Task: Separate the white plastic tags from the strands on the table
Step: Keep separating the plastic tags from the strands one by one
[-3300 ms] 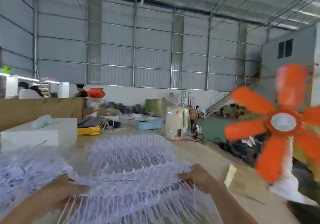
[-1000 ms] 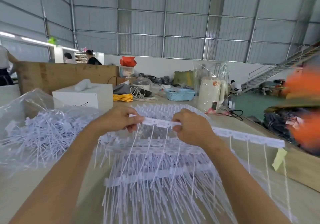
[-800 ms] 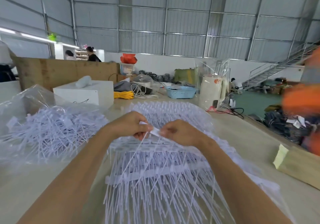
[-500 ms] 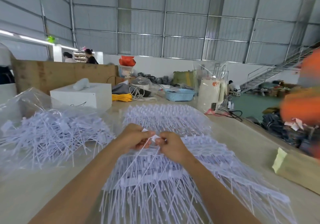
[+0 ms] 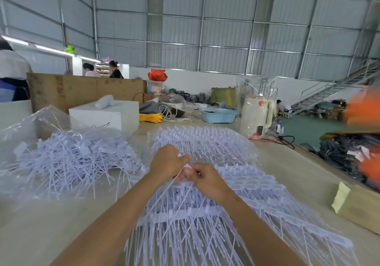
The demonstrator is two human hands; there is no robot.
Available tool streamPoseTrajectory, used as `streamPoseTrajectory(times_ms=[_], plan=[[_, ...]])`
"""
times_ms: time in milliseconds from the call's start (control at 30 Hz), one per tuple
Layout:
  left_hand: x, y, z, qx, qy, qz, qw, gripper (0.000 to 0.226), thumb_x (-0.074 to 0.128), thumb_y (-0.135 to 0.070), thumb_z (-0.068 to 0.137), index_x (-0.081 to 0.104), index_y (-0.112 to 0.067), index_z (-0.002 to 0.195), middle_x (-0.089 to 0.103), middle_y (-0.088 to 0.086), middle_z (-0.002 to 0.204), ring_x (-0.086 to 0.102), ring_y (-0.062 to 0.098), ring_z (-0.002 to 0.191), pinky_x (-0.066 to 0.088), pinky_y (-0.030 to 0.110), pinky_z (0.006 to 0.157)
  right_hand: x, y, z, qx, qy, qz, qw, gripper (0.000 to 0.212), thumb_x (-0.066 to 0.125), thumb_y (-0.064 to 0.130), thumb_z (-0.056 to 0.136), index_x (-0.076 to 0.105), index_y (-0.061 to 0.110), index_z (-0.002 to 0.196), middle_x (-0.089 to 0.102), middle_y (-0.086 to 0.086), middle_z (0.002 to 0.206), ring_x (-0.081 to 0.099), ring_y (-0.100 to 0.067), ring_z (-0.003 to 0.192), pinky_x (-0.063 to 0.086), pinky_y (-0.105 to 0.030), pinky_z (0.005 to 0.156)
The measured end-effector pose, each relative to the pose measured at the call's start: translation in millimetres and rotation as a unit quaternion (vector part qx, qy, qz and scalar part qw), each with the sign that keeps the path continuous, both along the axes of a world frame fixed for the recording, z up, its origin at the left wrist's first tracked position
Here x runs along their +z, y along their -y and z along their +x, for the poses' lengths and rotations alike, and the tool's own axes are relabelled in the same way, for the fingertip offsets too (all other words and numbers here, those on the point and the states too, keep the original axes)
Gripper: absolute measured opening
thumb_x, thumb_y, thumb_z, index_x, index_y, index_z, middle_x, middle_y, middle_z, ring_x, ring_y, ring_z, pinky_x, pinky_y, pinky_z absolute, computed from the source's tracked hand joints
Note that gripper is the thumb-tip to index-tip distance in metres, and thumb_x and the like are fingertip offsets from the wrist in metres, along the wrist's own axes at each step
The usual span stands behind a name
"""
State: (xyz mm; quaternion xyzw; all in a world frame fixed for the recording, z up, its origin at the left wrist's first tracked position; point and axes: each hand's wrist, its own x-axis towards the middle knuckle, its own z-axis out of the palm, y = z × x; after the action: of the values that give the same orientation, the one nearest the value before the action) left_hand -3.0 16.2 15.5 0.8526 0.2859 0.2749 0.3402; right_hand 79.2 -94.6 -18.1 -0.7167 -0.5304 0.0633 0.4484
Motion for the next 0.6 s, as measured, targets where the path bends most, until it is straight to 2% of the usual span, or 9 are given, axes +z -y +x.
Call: streamPoseTrajectory(times_ms=[100,167,267,333,400,433,467,500,600], plan=[[-0.4,1.5,-0.8,-0.017,-0.006,-0.032,0.999,0.044,0.067,-0.037,0.085,0.068,0.000,0.061,0.058,0.002,0.038,0.055,0.010,0.034,0.045,0.017,0.042,-1.9,2.2,1.3,0.012,-0.037,0.020,0.999,0.030,0.052,0.016,0.096,0.065,-0.009,0.085,0.056,-0.001,0.066,0.051,-0.015,0.064,0.041,-0.028,0.066],[-1.2,0.4,-3.7,-0.028,-0.020,-0.032,0.999,0.043,0.069,-0.031,0.084,0.063,-0.006,0.050,0.054,0.000,0.034,0.049,0.006,0.029,0.039,0.013,0.037,-3.6,2.3,0.8,0.008,-0.043,0.030,0.999,0.027,0.055,0.013,0.094,0.067,-0.010,0.086,0.058,0.002,0.065,0.054,-0.011,0.063,0.044,-0.025,0.067],[-1.4,2.6,-2.0,-0.014,-0.009,-0.017,1.000,0.045,0.065,-0.017,0.083,0.054,-0.012,0.039,0.047,-0.001,0.029,0.043,0.007,0.026,0.038,0.017,0.039,-5.3,0.1,-1.1,-0.025,-0.014,0.044,0.999,0.022,0.059,0.014,0.091,0.069,-0.003,0.082,0.065,-0.012,0.070,0.056,-0.013,0.061,0.046,-0.029,0.066],[1.9,6.1,-2.3,0.009,-0.029,0.009,1.000,0.037,0.063,-0.012,0.082,0.057,-0.010,0.045,0.051,-0.002,0.034,0.051,0.009,0.033,0.042,0.021,0.045,-5.1,-0.2,-5.6,-0.068,0.091,0.007,0.993,0.026,0.058,0.026,0.092,0.067,0.003,0.081,0.066,-0.015,0.079,0.058,-0.023,0.070,0.044,-0.034,0.064],[8.9,-3.3,-9.4,0.093,-0.075,0.088,0.989,0.018,0.055,-0.010,0.087,0.065,-0.003,0.074,0.063,0.005,0.062,0.066,0.019,0.067,0.047,0.028,0.060,-1.5,1.2,-13.0,-0.109,0.250,-0.007,0.962,0.034,0.052,0.039,0.093,0.054,0.013,0.072,0.058,-0.003,0.072,0.053,-0.022,0.067,0.036,-0.030,0.055],[13.2,-14.8,-18.1,0.161,-0.068,0.120,0.977,0.017,0.051,-0.010,0.090,0.064,0.000,0.086,0.065,0.010,0.077,0.066,0.026,0.083,0.047,0.031,0.068,3.2,2.2,-17.9,-0.100,0.287,0.030,0.952,0.035,0.050,0.042,0.093,0.047,0.018,0.067,0.050,0.005,0.065,0.047,-0.019,0.061,0.030,-0.027,0.052],[18.3,-28.2,-29.3,0.210,-0.035,0.142,0.967,0.020,0.049,-0.013,0.092,0.063,0.001,0.089,0.066,0.013,0.082,0.064,0.031,0.088,0.046,0.033,0.071,7.6,2.8,-21.9,-0.081,0.287,0.070,0.952,0.036,0.052,0.042,0.092,0.045,0.020,0.065,0.044,0.009,0.061,0.043,-0.015,0.058,0.028,-0.026,0.051],[24.7,-41.3,-40.6,0.230,0.010,0.140,0.963,0.026,0.049,-0.018,0.093,0.062,0.001,0.083,0.067,0.013,0.075,0.065,0.030,0.082,0.046,0.032,0.068,11.8,3.1,-23.4,-0.059,0.251,0.100,0.961,0.034,0.054,0.041,0.091,0.048,0.020,0.065,0.043,0.010,0.060,0.044,-0.014,0.058,0.030,-0.026,0.051],[51.1,-55.8,-62.3,0.153,0.180,-0.023,0.971,0.032,0.057,-0.026,0.092,0.051,-0.006,0.068,0.063,0.006,0.047,0.063,0.015,0.046,0.046,0.023,0.048,17.3,3.7,-19.9,-0.005,0.091,0.113,0.989,0.024,0.061,0.033,0.089,0.059,0.015,0.075,0.053,0.008,0.068,0.051,-0.015,0.068,0.045,-0.034,0.064]])
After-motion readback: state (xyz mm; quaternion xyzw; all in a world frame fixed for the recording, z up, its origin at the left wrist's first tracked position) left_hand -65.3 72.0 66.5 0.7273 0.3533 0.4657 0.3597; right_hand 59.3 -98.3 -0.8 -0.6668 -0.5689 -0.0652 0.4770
